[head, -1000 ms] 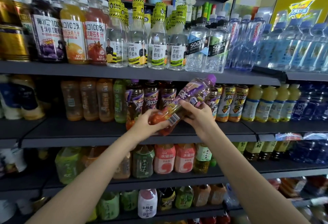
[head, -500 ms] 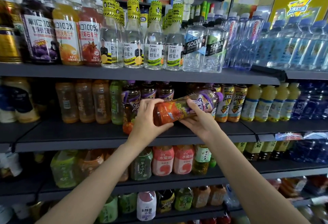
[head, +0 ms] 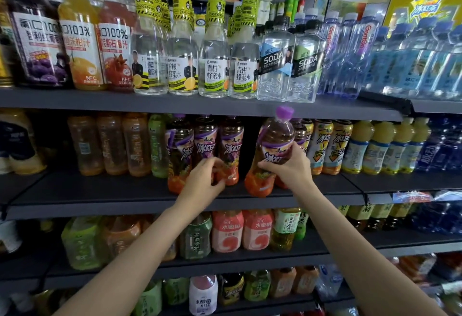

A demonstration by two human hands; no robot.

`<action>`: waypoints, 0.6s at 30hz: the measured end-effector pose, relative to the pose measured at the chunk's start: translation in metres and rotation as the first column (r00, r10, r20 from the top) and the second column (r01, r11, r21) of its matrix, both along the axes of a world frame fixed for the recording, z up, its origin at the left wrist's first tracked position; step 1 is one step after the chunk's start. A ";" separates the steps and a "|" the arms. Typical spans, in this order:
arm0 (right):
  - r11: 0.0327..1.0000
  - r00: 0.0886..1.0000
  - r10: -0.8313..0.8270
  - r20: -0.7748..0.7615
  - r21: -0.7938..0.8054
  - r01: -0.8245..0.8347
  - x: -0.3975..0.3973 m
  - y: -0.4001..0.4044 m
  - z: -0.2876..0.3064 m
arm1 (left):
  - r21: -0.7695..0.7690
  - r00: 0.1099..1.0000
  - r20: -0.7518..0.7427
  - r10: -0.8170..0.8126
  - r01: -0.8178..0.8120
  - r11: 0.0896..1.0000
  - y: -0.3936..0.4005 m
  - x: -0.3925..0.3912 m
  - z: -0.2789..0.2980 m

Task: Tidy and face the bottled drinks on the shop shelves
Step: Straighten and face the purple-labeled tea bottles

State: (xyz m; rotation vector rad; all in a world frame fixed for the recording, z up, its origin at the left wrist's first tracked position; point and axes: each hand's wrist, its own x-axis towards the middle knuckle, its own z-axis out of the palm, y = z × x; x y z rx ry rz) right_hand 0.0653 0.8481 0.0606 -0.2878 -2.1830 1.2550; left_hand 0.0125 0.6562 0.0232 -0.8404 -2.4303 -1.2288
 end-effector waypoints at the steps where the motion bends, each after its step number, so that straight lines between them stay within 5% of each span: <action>1: 0.999 1.000 -0.011 0.009 0.031 0.011 -0.003 0.001 -0.002 | -0.017 1.000 -0.014 0.024 -0.024 1.000 -0.001 -0.003 0.000; 13: 0.981 0.971 -0.142 0.191 0.157 0.112 -0.067 0.002 -0.025 | -0.242 0.993 0.054 0.102 -0.086 0.967 0.028 -0.028 -0.017; 18: 0.987 0.987 -0.095 0.133 0.139 0.076 -0.075 -0.002 -0.055 | -0.227 0.988 0.086 0.129 -0.107 0.968 0.053 -0.038 -0.024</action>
